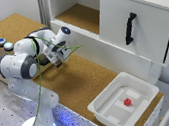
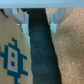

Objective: Open the drawer

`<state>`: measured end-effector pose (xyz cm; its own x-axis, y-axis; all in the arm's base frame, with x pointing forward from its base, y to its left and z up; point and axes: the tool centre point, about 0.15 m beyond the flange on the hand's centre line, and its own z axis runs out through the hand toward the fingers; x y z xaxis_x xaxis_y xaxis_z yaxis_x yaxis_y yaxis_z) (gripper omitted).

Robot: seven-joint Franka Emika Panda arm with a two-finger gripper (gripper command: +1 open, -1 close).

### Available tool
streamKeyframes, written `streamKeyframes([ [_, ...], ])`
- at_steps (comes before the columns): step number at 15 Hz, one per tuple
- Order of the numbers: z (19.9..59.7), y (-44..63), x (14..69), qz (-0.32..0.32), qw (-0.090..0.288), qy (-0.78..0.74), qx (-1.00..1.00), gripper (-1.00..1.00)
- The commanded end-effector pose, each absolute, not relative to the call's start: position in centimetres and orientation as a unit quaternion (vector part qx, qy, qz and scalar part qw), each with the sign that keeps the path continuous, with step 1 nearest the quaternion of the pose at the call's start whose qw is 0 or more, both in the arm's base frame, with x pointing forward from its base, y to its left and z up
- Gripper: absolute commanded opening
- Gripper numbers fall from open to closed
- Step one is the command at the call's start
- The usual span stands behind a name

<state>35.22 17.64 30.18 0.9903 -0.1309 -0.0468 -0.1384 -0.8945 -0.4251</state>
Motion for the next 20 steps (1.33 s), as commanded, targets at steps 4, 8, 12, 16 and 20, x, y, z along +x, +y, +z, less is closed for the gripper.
streamKeyframes([
  [4, 26.9, 12.5, 35.2, -0.001, 0.205, 0.125, -0.971, 1.00],
  [8, 28.4, 12.0, 34.9, -0.015, 0.197, 0.128, -0.972, 1.00],
  [12, 30.6, 11.9, 34.9, -0.038, 0.178, 0.126, -0.975, 1.00],
  [16, 36.6, 10.8, 34.4, -0.111, 0.139, 0.130, -0.975, 1.00],
  [20, 38.8, 11.6, 34.6, -0.142, 0.007, 0.093, -0.985, 1.00],
])
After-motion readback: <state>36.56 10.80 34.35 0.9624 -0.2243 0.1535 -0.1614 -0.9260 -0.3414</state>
